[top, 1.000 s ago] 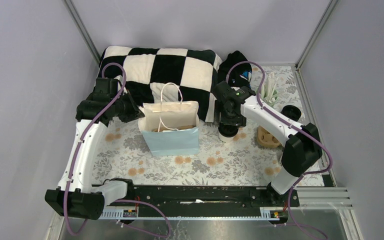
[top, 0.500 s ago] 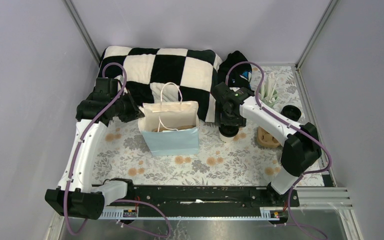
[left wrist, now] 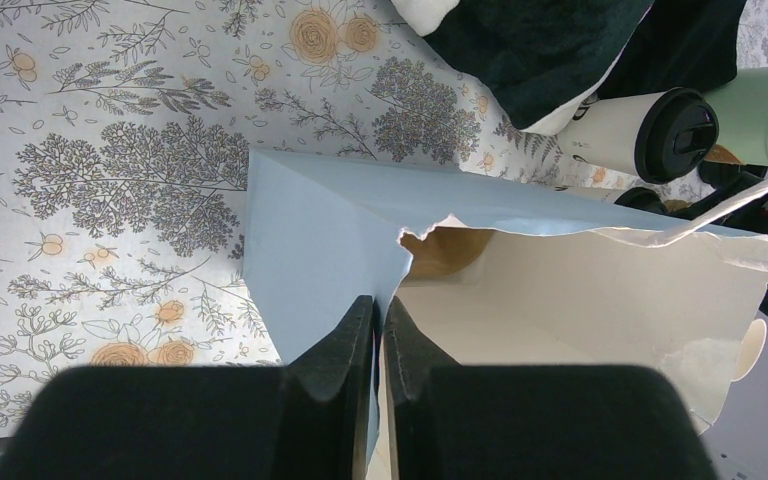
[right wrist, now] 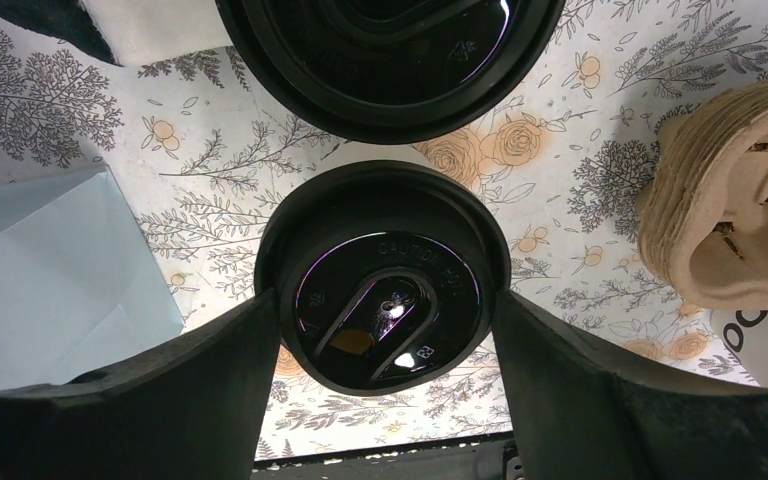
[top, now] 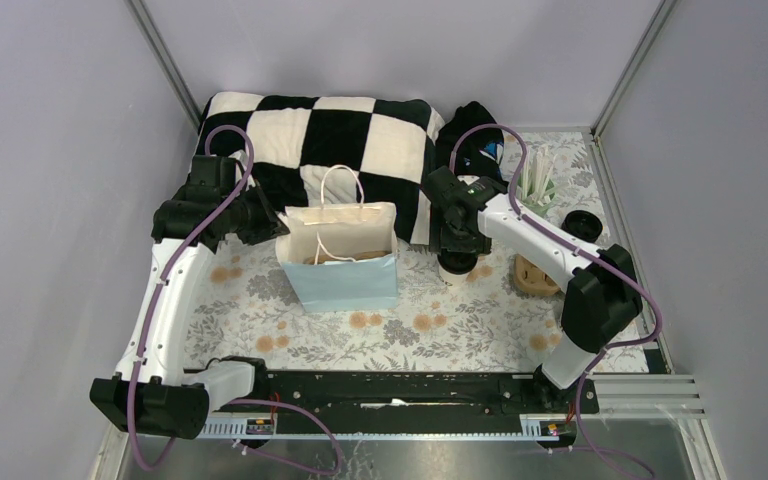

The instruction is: Pack the takeout coffee

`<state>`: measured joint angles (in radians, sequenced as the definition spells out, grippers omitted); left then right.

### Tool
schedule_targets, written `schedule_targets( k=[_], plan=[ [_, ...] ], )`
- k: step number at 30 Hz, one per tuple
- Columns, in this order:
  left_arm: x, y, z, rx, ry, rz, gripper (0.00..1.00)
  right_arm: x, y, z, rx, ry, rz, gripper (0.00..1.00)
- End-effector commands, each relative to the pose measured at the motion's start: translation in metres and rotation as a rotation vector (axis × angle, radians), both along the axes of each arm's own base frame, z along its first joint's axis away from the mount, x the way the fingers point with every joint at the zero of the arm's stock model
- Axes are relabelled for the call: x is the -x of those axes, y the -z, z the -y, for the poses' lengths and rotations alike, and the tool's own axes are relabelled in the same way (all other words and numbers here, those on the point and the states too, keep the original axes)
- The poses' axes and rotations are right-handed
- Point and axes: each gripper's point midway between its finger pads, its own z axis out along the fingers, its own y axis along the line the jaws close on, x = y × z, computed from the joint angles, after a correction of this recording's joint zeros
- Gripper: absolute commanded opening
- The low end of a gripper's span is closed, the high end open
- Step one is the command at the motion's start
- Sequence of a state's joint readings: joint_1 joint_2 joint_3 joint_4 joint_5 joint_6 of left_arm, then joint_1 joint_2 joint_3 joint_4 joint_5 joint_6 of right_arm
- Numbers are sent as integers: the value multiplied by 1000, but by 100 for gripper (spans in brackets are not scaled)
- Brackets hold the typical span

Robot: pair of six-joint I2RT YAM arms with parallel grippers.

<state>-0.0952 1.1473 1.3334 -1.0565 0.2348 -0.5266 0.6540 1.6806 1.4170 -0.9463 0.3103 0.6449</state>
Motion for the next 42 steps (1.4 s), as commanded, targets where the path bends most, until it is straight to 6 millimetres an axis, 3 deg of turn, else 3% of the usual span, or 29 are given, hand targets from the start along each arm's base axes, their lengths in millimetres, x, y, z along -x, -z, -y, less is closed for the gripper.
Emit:
schedule_targets(
  k=[1, 10, 15, 22, 27, 31, 37, 42],
  plan=[
    [-6, -17, -1, -9, 7, 66, 11, 3, 8, 3, 33, 3, -5, 83],
    [-5, -17, -4, -25, 2, 65, 17, 4, 10, 6, 42, -1, -7, 85],
    [-5, -20, -6, -38, -2, 74, 25, 4, 7, 7, 46, 1, 0, 83],
    [-3, -20, -14, -85, -17, 56, 44, 4, -7, 5, 10, -6, 31, 66],
    [-2, -25, -18, -110, -11, 50, 54, -5, -54, 7, -17, -97, 153, 59],
    [0, -24, -18, -133, 8, 33, 60, -3, -89, 12, -10, -258, 233, 58],
    [-5, -15, -17, -221, 46, 19, 55, 11, -152, -1, -112, -550, 391, 59],
    [-14, -17, -13, -272, 78, 30, 42, 15, -204, -9, -155, -698, 545, 57]
  ],
)
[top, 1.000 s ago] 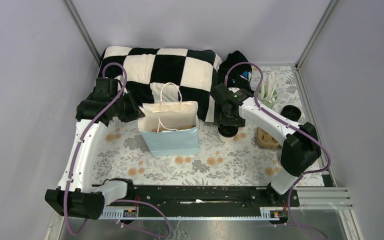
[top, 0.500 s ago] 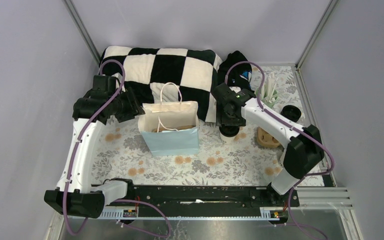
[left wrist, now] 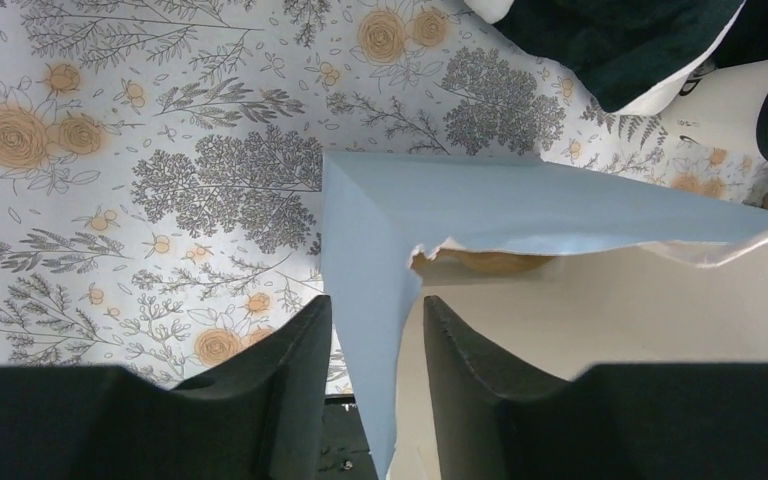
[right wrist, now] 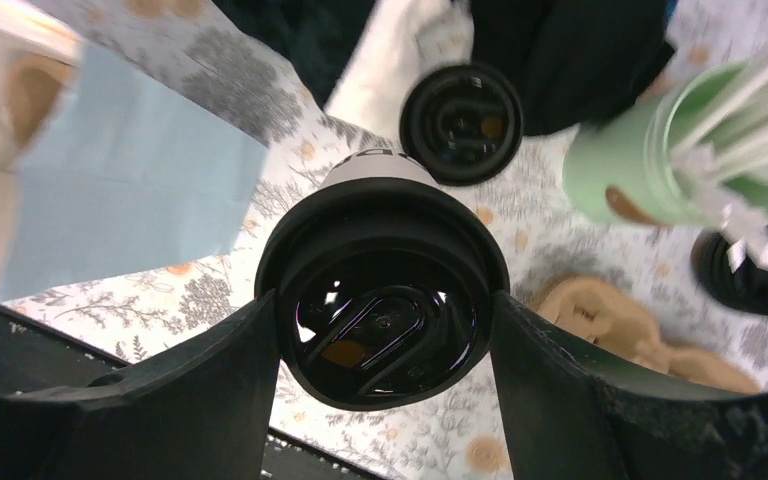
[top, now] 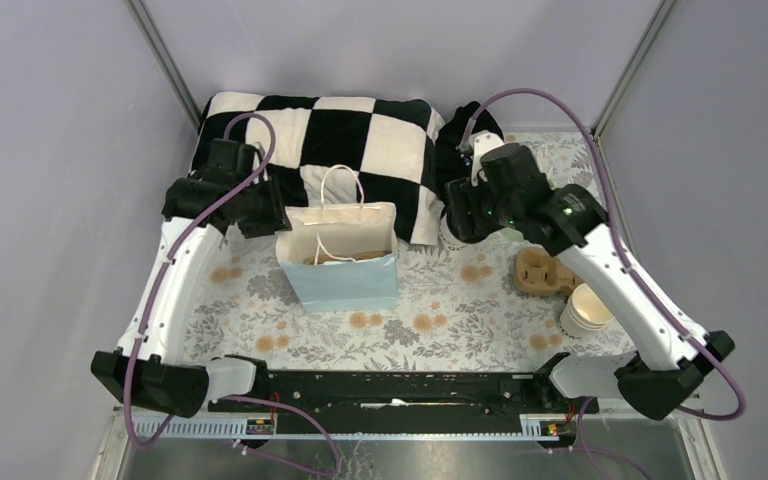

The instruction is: Pack the takeout coffee

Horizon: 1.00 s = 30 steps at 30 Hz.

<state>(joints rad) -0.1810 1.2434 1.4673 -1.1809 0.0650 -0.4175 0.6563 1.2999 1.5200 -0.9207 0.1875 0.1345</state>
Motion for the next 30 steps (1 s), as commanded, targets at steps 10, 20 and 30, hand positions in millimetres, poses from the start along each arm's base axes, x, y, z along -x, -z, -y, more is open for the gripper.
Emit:
schedule_targets(
  k=[10, 20, 30],
  plan=[
    [-29, -34, 24, -129, 149, 235, 10, 44, -148, -65, -263, -645, 374, 45],
    [-12, -100, 66, -23, 273, 574, 0, 83, -192, -89, -409, -851, 499, 38],
    [-5, -97, 70, -7, 306, 612, 0, 129, -175, -142, -369, -979, 401, 34]
  ],
)
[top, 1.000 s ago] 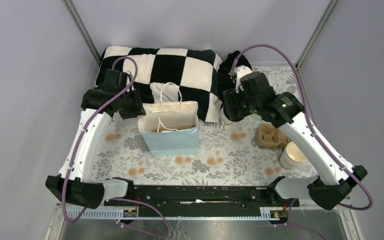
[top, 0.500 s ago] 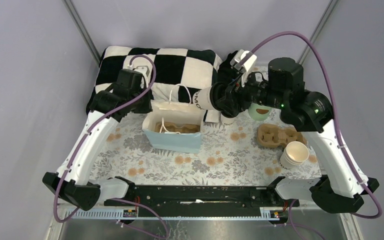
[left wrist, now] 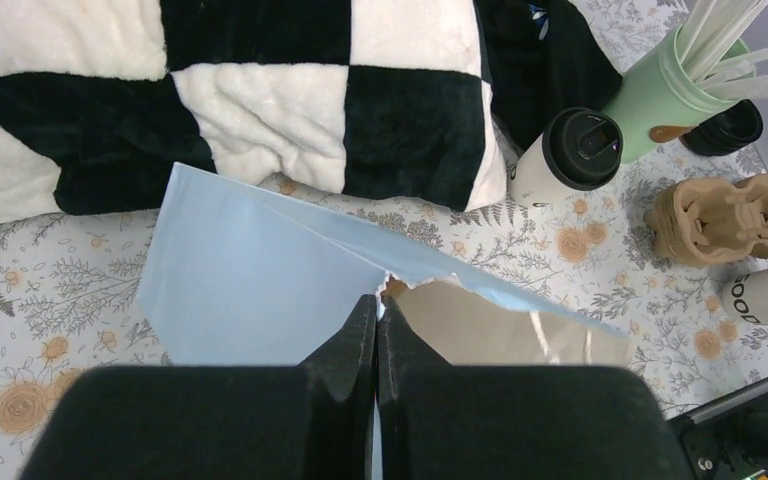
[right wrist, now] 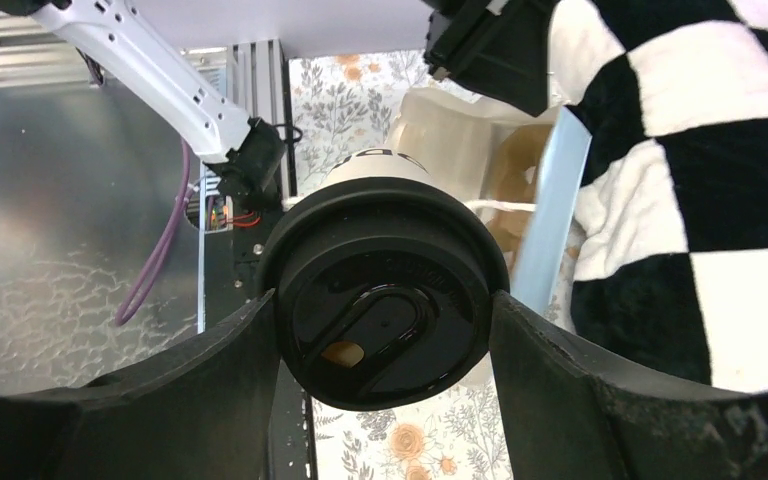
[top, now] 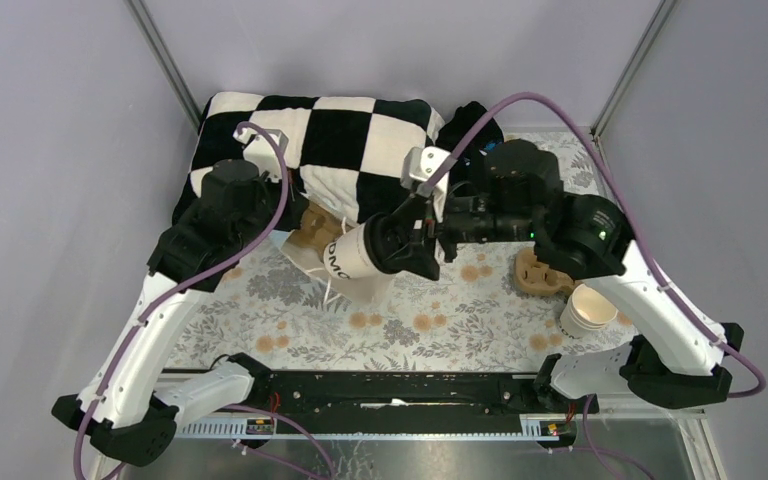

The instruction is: Pack the takeout coffee

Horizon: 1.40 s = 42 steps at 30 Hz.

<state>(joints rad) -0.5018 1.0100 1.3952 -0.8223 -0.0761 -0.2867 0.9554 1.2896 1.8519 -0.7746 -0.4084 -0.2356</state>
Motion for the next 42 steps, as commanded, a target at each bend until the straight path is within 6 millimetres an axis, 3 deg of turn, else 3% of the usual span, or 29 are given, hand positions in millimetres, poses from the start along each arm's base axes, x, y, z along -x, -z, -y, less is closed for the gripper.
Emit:
schedule_targets(
  k=[1, 11, 17, 20, 25, 31, 35, 42],
  plan=[
    [-8, -5, 5, -1, 17, 60, 0, 5, -12, -3, -16, 37, 26, 34],
    [-7, 3, -1, -56, 24, 75, 0, 23, 14, 30, 44, 93, -46, 36],
    [-9, -7, 3, -35, 35, 93, 0, -13, 14, 15, 87, 174, 65, 35],
    [-10, -16, 7, -4, 39, 98, 0, -22, 16, 3, 115, 149, 118, 36],
    [-9, -29, 16, 58, 62, 113, 0, -31, 33, -19, 158, 109, 133, 36],
    [-8, -34, 21, 84, 79, 116, 0, -63, 50, -30, 198, 215, 214, 33],
    [-5, -50, 32, 156, 111, 123, 0, -62, 58, -38, 246, 206, 236, 33],
    [-1, -70, 58, 315, 167, 110, 0, -39, 85, -52, 312, 198, 262, 33]
  ],
)
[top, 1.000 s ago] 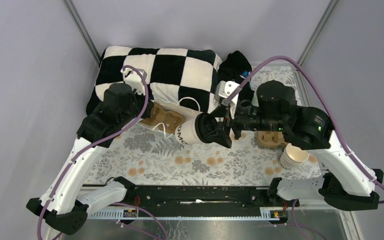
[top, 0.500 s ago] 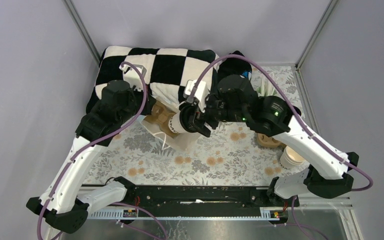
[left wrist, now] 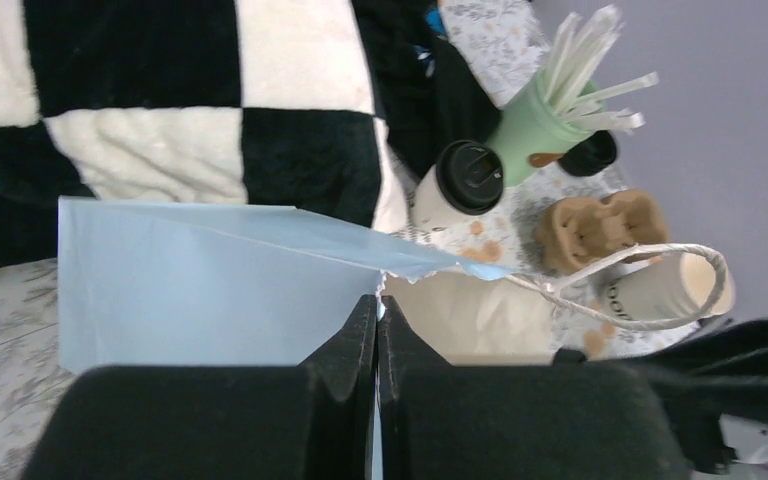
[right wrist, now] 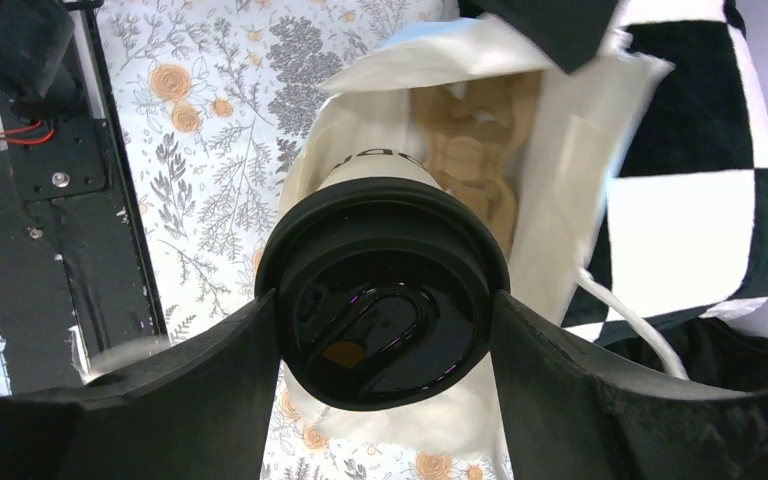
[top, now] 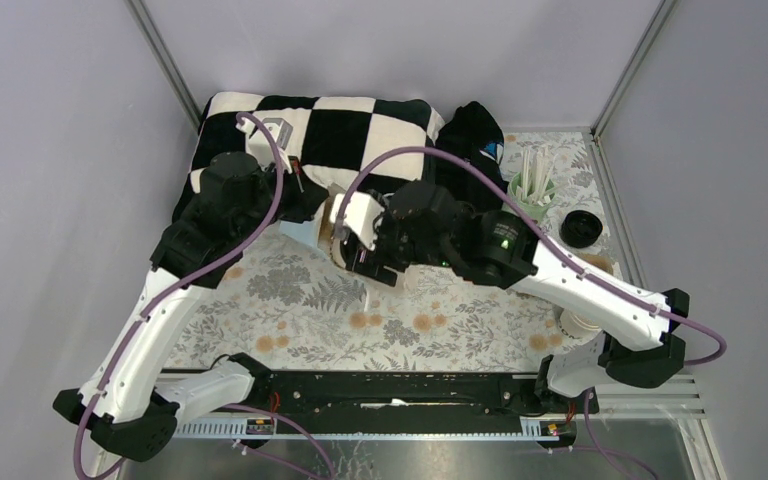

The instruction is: Pack the takeout coffee

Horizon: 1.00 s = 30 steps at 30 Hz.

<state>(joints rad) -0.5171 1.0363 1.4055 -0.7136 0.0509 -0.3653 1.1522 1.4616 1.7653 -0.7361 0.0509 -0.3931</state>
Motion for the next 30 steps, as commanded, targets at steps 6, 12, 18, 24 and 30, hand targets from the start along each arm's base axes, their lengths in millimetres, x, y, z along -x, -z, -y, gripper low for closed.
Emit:
schedule_targets(
  k=[6, 12, 18, 24, 30],
  plan=[
    [14, -55, 47, 202, 173, 64, 0, 5, 2, 11, -16, 91, 51, 32],
    [29, -24, 62, 166, 244, 17, 0, 6, 28, 32, 64, 173, 58, 31],
    [31, 4, 55, 99, 236, 5, 0, 14, 55, 31, 122, 156, 63, 32],
    [41, 26, 44, 57, 239, 11, 0, 15, 77, 21, 192, 143, 95, 32],
    [51, 48, 31, 47, 213, 16, 0, 14, 92, 10, 264, 138, 138, 31]
  ],
)
